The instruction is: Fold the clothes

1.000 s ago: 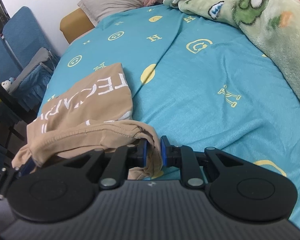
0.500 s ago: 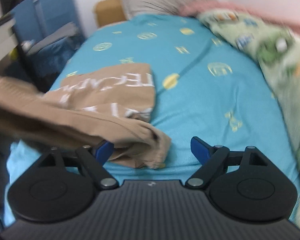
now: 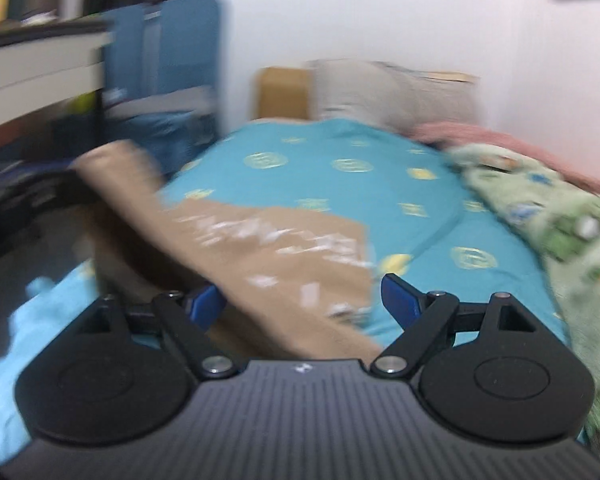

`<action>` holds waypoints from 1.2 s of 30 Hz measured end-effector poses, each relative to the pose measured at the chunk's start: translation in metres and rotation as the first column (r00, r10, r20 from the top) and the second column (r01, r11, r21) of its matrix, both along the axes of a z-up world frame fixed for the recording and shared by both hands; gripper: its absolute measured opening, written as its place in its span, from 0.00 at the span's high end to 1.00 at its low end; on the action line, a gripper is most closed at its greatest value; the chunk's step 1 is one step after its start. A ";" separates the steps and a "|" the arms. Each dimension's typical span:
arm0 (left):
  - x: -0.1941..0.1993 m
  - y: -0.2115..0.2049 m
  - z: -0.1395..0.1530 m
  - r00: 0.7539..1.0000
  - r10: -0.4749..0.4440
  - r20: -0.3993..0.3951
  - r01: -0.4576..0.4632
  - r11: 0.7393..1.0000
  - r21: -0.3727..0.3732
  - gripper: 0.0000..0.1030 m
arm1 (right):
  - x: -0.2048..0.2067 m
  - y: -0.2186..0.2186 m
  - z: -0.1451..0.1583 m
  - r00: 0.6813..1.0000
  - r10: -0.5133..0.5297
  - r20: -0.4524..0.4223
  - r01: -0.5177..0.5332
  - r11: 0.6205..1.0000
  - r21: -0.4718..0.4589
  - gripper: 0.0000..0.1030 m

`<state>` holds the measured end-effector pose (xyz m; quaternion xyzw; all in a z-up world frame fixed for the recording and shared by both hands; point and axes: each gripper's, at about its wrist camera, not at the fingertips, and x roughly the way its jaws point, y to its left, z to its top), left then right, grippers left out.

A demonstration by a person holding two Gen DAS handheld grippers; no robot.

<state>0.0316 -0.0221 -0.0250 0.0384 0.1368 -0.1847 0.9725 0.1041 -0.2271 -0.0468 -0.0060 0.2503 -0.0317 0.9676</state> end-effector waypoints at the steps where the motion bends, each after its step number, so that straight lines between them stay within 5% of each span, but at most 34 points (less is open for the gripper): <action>1: -0.001 -0.003 -0.002 1.000 0.011 0.004 -0.011 1.000 0.019 0.96 | 0.003 -0.014 0.000 0.998 -0.060 -0.011 0.061 0.997 0.053 0.17; 5: -0.002 -0.003 0.000 0.999 0.044 0.017 -0.044 0.999 -0.022 0.96 | 0.007 -0.074 -0.009 0.957 -0.257 -0.133 0.285 0.916 0.281 0.17; 9: -0.003 0.011 0.007 0.997 0.060 0.039 -0.056 0.993 -0.104 0.96 | 0.006 -0.089 -0.025 0.920 -0.300 -0.254 0.373 0.870 0.323 0.17; 12: -0.002 0.022 0.014 0.996 0.084 0.034 -0.078 0.985 -0.153 0.96 | 0.000 -0.077 -0.018 0.924 -0.299 -0.238 0.358 0.894 0.269 0.17; 18: -0.005 0.038 0.020 0.995 0.096 0.027 -0.089 0.977 -0.196 0.96 | -0.025 -0.037 0.009 0.942 -0.333 0.046 0.334 0.942 -0.018 0.17; 26: -0.007 0.045 0.018 0.994 0.107 0.007 -0.104 0.976 -0.190 0.96 | 0.022 -0.038 -0.047 0.957 -0.136 -0.257 0.179 0.972 0.153 0.17; 31: -0.002 0.043 0.007 0.988 0.139 -0.072 -0.147 0.980 -0.130 0.91 | 0.017 -0.032 -0.040 0.956 -0.208 -0.209 0.232 0.968 0.098 0.17; 36: 0.007 0.046 -0.013 0.965 0.187 -0.182 -0.199 0.979 -0.049 0.60 | 0.010 -0.058 -0.031 0.944 -0.296 -0.146 0.319 0.932 0.171 0.17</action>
